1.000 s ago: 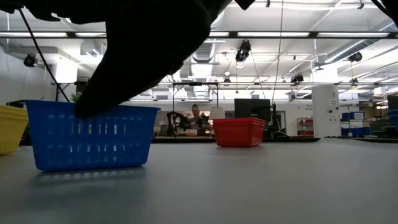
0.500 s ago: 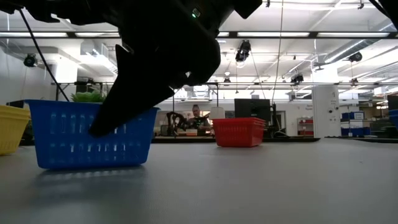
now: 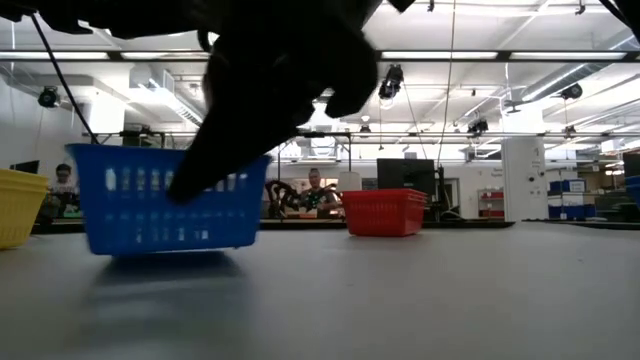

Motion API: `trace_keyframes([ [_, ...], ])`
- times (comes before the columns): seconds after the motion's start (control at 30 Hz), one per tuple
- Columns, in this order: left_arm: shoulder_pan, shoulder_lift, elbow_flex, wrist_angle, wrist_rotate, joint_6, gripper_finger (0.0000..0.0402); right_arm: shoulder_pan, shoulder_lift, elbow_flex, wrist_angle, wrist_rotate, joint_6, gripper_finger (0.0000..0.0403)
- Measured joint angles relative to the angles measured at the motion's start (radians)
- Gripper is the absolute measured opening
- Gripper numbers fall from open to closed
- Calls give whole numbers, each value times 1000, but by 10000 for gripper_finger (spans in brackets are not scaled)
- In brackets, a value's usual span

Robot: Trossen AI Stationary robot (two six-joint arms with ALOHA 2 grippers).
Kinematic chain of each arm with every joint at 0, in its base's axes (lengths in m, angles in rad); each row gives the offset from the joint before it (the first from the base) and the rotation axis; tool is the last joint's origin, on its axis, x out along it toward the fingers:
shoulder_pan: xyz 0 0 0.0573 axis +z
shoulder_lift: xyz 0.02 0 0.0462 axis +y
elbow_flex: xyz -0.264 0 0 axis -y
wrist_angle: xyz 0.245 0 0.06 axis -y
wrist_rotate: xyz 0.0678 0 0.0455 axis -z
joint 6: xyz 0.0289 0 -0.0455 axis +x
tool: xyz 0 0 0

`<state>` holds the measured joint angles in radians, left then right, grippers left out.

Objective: Stack baskets by color
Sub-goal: Stack the left blue bin on the right blue bin

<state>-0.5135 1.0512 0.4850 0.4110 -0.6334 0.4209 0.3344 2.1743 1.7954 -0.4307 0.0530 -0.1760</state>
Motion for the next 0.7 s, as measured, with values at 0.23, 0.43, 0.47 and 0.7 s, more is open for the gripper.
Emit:
trace_keyframes([
  [0.23, -10, 0, 0, 0, 0, -23, 0, 13, -54, -1, -145, 1, 9, 9],
  [0.43, -10, 0, 0, 1, 0, -23, 0, 39, -136, -42, -244, 42, 51, 9],
  [0.47, -10, 0, 1, 1, 0, -23, 0, 44, -153, -55, -254, 57, 61, 9],
  [0.7, -10, 0, 1, 3, 0, -23, 0, 80, -345, -218, -275, 112, 220, 9],
])
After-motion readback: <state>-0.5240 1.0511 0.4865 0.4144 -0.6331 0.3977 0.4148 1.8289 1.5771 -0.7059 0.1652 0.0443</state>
